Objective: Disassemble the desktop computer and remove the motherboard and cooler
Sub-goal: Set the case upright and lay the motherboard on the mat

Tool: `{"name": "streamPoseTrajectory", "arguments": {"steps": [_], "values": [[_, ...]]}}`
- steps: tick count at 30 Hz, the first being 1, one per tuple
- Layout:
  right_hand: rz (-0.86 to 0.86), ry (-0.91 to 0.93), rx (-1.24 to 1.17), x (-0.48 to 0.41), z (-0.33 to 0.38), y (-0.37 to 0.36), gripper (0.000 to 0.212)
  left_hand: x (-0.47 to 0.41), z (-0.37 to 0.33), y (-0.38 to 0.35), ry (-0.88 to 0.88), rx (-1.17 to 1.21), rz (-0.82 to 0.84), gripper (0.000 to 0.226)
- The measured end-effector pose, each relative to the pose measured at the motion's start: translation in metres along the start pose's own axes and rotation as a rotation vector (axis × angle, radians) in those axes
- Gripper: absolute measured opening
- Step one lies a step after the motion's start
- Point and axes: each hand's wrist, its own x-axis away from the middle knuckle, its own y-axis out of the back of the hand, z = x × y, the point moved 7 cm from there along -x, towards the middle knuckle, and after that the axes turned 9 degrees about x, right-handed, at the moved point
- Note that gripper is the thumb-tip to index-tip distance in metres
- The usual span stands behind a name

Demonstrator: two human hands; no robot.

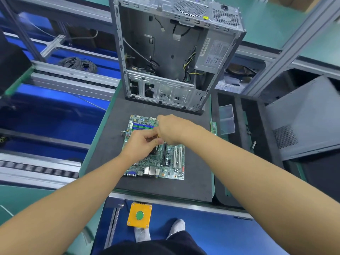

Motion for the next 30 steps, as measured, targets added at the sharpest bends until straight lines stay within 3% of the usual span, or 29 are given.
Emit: {"name": "streamPoseTrajectory", "arguments": {"steps": [2, 4, 7, 11, 13, 16, 20, 23, 25, 27, 30], "values": [[0.001, 0.074, 0.006, 0.002, 0.003, 0.004, 0.016, 0.002, 0.004, 0.004, 0.018, 0.026, -0.013, 0.03], [0.028, 0.161, 0.06, 0.003, 0.005, 0.003, 0.011, 0.001, 0.01, 0.005, 0.085, 0.004, 0.047, 0.003], [0.071, 0.244, 0.072, 0.005, 0.001, 0.0, 0.012, -0.005, 0.016, 0.002, 0.181, -0.113, 0.172, 0.029], [0.099, 0.251, 0.022, 0.006, -0.003, -0.007, 0.009, -0.004, 0.009, -0.009, 0.222, -0.103, 0.411, 0.018], [0.087, 0.168, -0.016, 0.002, -0.007, -0.006, 0.01, -0.005, 0.006, -0.009, 0.177, -0.175, 0.379, 0.014], [0.029, -0.002, -0.07, 0.004, -0.013, -0.003, 0.037, -0.008, -0.001, -0.012, 0.045, -0.287, 0.253, 0.013], [-0.007, -0.005, 0.165, 0.005, -0.003, -0.004, 0.016, -0.008, -0.002, -0.016, -0.075, -0.367, 0.175, 0.011], [0.006, 0.049, 0.208, 0.002, 0.003, -0.003, 0.017, -0.007, -0.004, -0.012, -0.117, -0.362, 0.145, 0.013], [-0.012, 0.092, 0.126, 0.0, 0.001, -0.001, 0.016, -0.01, -0.003, -0.01, -0.108, -0.38, 0.184, 0.026], [-0.025, 0.185, 0.072, 0.0, 0.002, -0.002, 0.013, -0.014, 0.001, -0.009, -0.079, -0.44, 0.275, 0.011], [-0.015, 0.319, 0.083, 0.0, 0.004, -0.004, 0.01, -0.011, 0.015, -0.013, -0.15, -0.749, 0.42, 0.029]]}}
